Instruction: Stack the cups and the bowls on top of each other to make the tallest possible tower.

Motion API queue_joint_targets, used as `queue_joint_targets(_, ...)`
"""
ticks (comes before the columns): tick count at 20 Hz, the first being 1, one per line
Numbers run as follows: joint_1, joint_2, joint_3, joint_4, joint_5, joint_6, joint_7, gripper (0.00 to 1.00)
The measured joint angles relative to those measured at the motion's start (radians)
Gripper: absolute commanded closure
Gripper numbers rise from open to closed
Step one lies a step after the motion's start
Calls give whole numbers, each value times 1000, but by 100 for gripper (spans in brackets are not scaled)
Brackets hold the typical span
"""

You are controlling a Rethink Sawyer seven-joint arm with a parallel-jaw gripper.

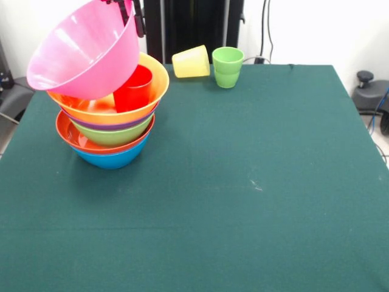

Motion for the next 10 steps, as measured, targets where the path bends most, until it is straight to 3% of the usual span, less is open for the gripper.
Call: queue_joint_targets(10,8,-13,1,0,-4,0,0,100)
